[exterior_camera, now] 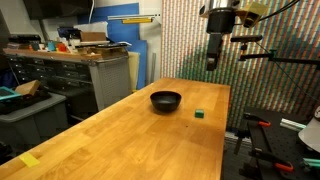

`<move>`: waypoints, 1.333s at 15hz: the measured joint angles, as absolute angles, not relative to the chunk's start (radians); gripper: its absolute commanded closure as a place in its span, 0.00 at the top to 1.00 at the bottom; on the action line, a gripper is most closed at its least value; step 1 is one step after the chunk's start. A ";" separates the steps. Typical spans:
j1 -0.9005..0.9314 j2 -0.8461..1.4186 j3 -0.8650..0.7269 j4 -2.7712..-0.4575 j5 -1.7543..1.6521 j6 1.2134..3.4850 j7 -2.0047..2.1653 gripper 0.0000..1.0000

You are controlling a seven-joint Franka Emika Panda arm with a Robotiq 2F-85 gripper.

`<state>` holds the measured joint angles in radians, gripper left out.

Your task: Put the block in the bowl

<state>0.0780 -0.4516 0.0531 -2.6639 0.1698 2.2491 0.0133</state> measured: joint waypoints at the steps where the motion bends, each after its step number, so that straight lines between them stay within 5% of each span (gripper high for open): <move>1: 0.078 -0.441 0.053 -2.673 0.147 2.252 -0.010 1.00; 20: -0.022 -0.069 0.032 -2.757 -0.267 2.734 -0.031 1.00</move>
<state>-0.0221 -0.0688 0.0319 -2.7568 -0.2674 2.7343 -0.0314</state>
